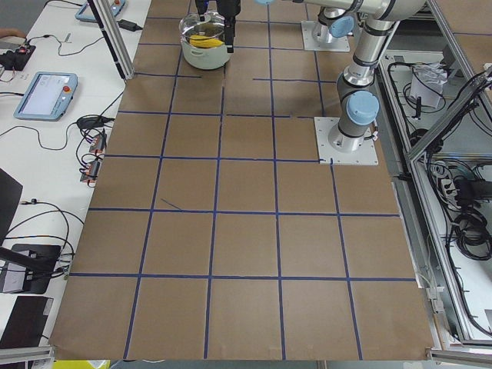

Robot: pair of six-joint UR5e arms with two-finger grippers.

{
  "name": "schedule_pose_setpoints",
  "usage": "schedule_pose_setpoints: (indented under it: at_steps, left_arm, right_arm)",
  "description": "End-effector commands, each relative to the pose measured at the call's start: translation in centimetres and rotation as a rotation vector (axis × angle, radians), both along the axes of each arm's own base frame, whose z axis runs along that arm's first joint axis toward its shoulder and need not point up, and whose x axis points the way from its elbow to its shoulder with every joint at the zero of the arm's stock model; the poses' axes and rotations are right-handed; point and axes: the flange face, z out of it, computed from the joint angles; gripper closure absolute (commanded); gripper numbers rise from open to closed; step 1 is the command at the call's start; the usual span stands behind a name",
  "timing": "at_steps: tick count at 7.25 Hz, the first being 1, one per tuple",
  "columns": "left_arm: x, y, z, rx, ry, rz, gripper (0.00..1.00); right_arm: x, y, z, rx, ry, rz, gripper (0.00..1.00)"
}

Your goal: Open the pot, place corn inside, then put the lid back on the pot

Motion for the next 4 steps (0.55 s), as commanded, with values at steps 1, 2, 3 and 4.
schedule_pose_setpoints:
  at_steps: [1,2,3,4]
  left_arm:
    - [-0.18,-0.23,-0.01,0.000,0.006,0.002,0.00]
    - [-0.20,-0.26,-0.57,0.009,0.007,0.011,0.00]
    - [-0.14,-0.45,-0.34,-0.015,0.001,0.012,0.00]
    - [0.20,-1.08,0.01,-0.056,-0.001,0.005,0.00]
  right_arm:
    - [0.14,0.32,-1.38,0.047,0.011,0.003,0.84]
    - [0.50,0.85,-1.67,0.063,0.013,0.005,0.84]
    - [0.50,0.87,-1.92,0.068,0.014,0.007,0.84]
    - [0.51,0.82,-2.13,0.071,0.014,0.008,0.84]
